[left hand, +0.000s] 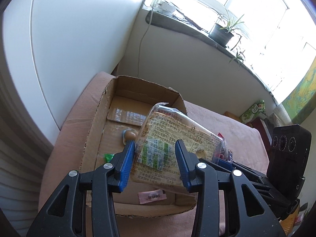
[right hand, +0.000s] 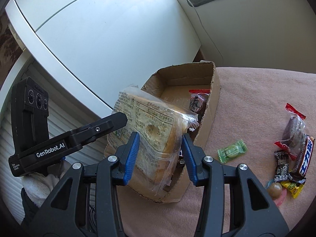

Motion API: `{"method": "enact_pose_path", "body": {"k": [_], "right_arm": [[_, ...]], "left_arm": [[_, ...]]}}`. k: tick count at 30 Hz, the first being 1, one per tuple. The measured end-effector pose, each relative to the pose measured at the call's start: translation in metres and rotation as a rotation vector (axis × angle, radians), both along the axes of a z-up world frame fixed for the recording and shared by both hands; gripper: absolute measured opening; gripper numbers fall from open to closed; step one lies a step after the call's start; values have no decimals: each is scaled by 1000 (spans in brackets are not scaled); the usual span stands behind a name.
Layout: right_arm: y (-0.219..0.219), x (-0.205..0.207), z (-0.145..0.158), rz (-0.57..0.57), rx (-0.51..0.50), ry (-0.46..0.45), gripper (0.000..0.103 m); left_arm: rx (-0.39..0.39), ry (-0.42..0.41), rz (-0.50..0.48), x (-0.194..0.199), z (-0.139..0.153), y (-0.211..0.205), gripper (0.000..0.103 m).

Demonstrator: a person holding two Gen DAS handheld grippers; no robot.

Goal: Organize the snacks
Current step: 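Carry the bread loaf into the box with both grippers and release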

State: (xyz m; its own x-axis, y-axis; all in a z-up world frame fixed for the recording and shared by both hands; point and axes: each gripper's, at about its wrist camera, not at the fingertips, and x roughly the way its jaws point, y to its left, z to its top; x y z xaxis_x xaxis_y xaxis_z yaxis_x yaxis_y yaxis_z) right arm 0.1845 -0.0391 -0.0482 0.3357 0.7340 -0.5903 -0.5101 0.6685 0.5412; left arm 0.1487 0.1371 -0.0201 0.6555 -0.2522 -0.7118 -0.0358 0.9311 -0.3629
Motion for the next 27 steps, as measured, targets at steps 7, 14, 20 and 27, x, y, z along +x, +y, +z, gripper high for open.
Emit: {"method": "enact_pose_path", "body": {"k": [7,14,20,27], "right_arm": [[24,-1,-11,50,-26,15,46],[40,7,-18,61,-50,24,46],[41,6,-19,50,-75,10,49],[36,5,-12,34,-77,-27,53]], "left_arm": [[13,23,25,-5,-11,13,40],[19,36,39,-5,-19,17,40],[44,22,46,-5,-16,16,40],[98,-14,31,-9,-10,6,40]]}}
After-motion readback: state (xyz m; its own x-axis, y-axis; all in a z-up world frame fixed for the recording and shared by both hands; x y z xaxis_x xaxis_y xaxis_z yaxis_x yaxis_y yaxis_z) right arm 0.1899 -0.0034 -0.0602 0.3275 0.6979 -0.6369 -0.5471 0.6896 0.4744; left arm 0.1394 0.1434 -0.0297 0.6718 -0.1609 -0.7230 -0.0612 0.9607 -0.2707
